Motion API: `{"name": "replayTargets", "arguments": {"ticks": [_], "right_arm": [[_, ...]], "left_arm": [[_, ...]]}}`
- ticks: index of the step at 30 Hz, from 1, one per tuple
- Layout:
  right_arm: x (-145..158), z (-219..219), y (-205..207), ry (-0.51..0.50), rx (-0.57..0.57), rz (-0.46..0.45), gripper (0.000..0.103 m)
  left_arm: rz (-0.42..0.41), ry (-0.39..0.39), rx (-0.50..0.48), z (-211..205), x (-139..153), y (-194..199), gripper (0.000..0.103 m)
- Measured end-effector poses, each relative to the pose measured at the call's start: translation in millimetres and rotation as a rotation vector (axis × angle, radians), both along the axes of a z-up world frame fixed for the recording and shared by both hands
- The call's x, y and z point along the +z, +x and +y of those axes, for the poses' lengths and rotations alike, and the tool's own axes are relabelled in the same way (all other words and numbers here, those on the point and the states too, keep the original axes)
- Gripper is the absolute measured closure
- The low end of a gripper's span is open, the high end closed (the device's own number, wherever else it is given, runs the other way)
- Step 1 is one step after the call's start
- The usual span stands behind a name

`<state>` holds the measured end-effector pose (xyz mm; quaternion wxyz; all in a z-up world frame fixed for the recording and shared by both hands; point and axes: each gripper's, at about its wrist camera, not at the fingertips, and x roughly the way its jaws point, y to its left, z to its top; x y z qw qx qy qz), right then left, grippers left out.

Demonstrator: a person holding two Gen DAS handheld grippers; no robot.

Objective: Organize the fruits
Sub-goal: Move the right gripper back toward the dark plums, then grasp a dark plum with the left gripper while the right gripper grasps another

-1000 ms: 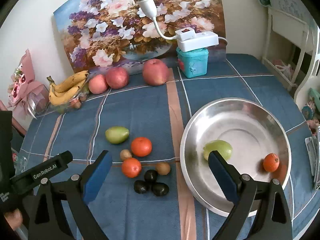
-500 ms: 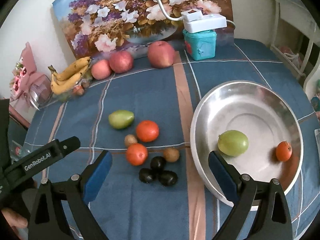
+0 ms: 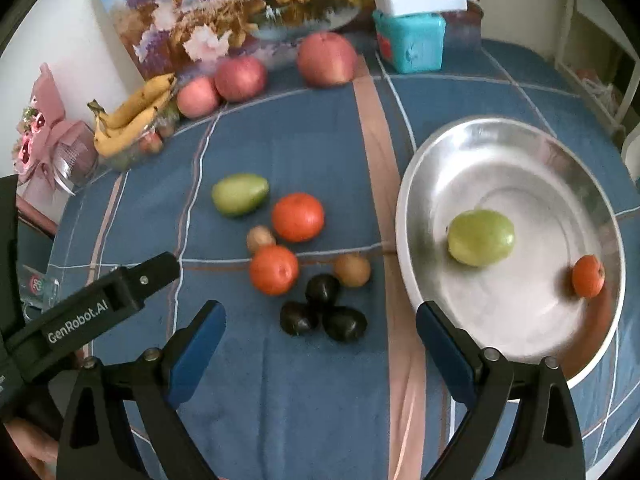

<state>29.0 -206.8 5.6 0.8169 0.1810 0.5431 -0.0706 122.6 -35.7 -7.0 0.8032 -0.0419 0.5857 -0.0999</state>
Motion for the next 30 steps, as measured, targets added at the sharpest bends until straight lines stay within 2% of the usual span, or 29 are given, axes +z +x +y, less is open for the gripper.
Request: {"name": "replayTargets", "arguments": {"ticks": [2,4,6,8,11,13,17,19,21,27,30], "right_arm": [[-2,-1,-1,-0.001,-0.003,0.013,0.010],[-4,-1,0,-0.001,-0.004,0.026,0.024],[-8,-3,0,0.016,-0.007,0.035,0.028],[-13,-7,1,0.020,-0.014,0.048,0.028],[-23,-12,1,0.042,-0.030,0.076,0.037],[-28,-15,0,0.069,-0.038,0.087,0.043],[-30,-18,0,0.092,-0.058,0.084,0.045],[-31,-20,-1,0.117,-0.067,0.081,0.054],[-32,-21,-1,0.130,-0.071,0.078,0.056],[-32,-26,-5,0.162,-0.082,0.066,0.075],[-27,-28,-6,0.184,-0.083,0.042,0.075]], "left_arm": [[0.015,-0.008,-0.018,-5,-4,-1,0.000],[0.048,-0.039,-0.027,-8,-8,-2,0.000],[0.080,-0.056,-0.025,-9,-14,-3,0.000],[0.109,-0.041,-0.028,-13,-19,-5,0.000],[0.118,-0.044,-0.029,-16,-22,-5,0.001],[0.124,-0.074,-0.031,-18,-22,-5,0.001],[0.148,-0.110,-0.034,-22,-24,-8,0.007],[0.161,-0.119,-0.035,-23,-25,-8,0.012],[0.175,-0.138,-0.030,-23,-26,-8,0.014],[0.197,-0.199,-0.009,-26,-25,-8,0.015],[0.203,-0.214,-0.014,-28,-25,-8,0.019]]}}
